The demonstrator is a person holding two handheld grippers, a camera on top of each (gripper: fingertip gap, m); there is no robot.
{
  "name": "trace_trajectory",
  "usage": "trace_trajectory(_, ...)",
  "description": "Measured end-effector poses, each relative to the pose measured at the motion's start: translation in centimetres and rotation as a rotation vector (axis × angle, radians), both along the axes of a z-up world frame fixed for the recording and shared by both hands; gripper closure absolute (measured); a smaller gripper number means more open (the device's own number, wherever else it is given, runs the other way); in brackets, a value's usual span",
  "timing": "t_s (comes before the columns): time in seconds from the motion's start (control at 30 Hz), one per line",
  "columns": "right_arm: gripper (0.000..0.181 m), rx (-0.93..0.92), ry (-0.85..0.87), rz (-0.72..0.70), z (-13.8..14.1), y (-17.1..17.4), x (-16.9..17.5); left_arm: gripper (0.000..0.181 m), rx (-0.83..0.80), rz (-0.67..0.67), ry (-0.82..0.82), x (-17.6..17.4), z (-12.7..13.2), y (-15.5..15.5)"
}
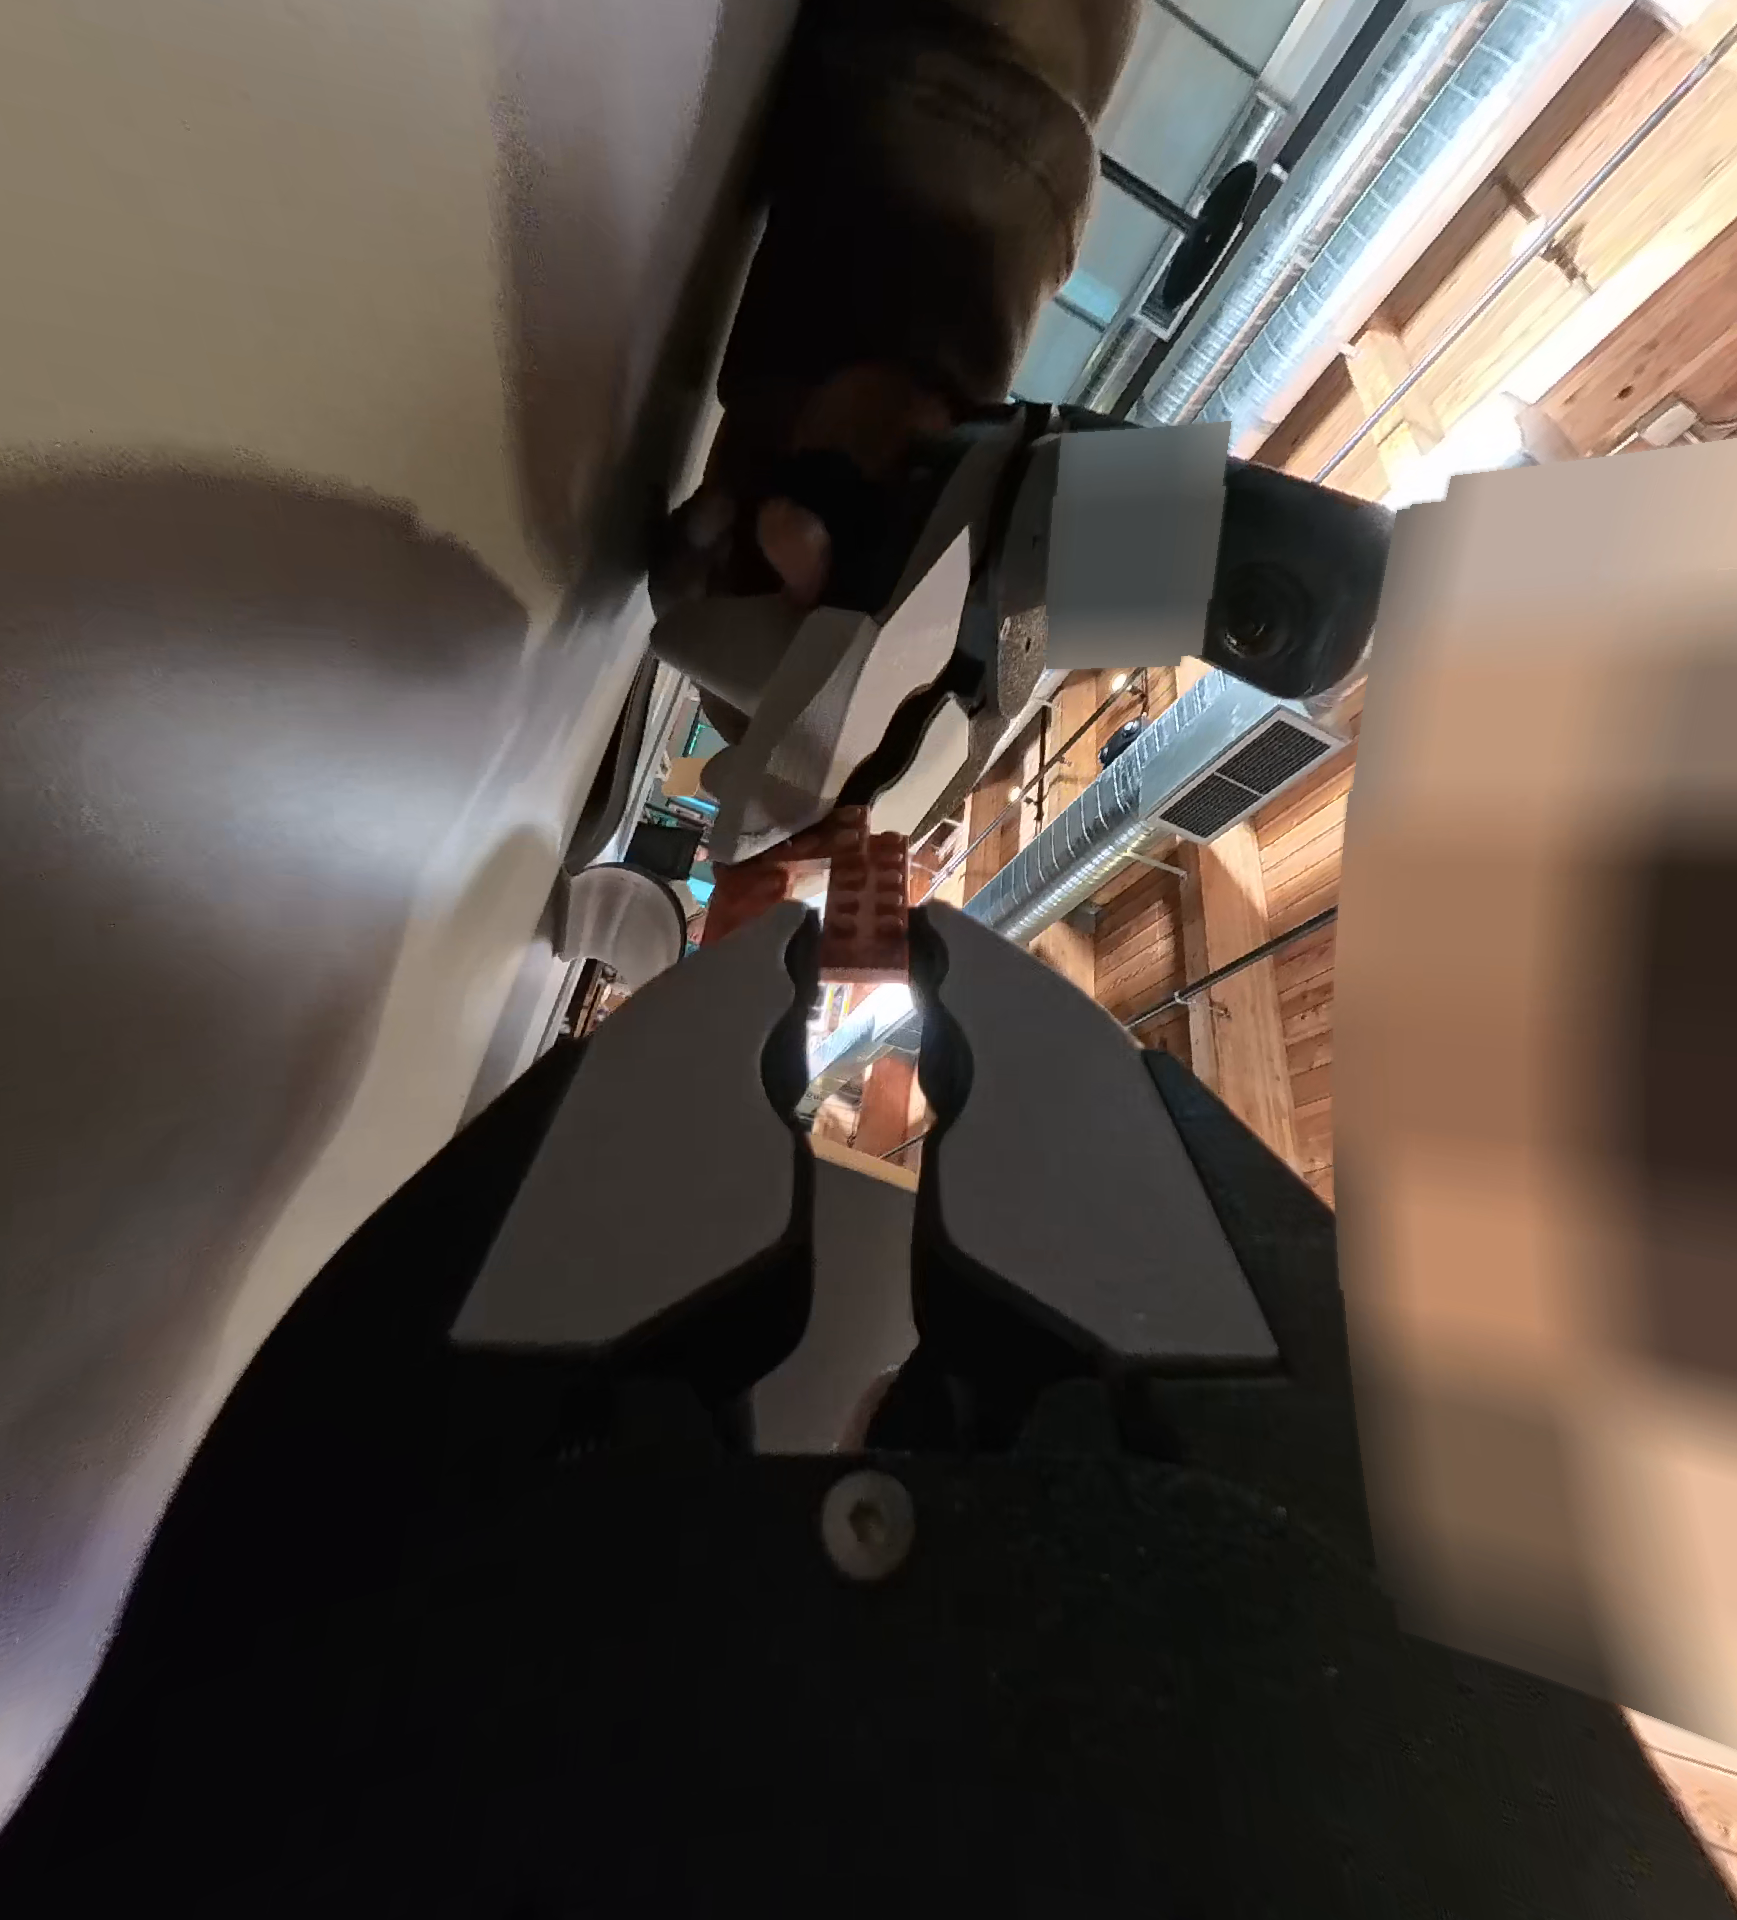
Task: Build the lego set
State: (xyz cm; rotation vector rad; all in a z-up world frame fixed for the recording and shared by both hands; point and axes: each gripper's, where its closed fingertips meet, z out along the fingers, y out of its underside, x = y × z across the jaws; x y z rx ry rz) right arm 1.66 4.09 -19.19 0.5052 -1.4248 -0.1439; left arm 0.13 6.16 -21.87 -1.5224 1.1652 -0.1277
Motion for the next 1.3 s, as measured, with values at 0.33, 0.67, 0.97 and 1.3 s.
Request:
trace_trajectory(0.33,0.166,0.016,-0.021,0.001,0.1,0.1,0.3,0.17,0.0,-0.016,0.002,0.2,0.0,-0.2)
trace_trajectory(0.67,0.166,-0.008,-0.07,0.0,0.3,0.5,0.5,0.172,0.001,-0.02,0.011,0.2,-0.1,-0.3)
trace_trajectory(0.97,0.166,-0.047,-0.156,0.02,-0.1,0.7,1.0,0.172,0.009,-0.037,0.002,0.3,0.1,-0.5)
trace_trajectory(1.3,0.169,-0.06,-0.203,0.065,-0.5,-0.1,1.4,0.169,0.012,-0.077,0.002,0.9,0.0,-1.0)
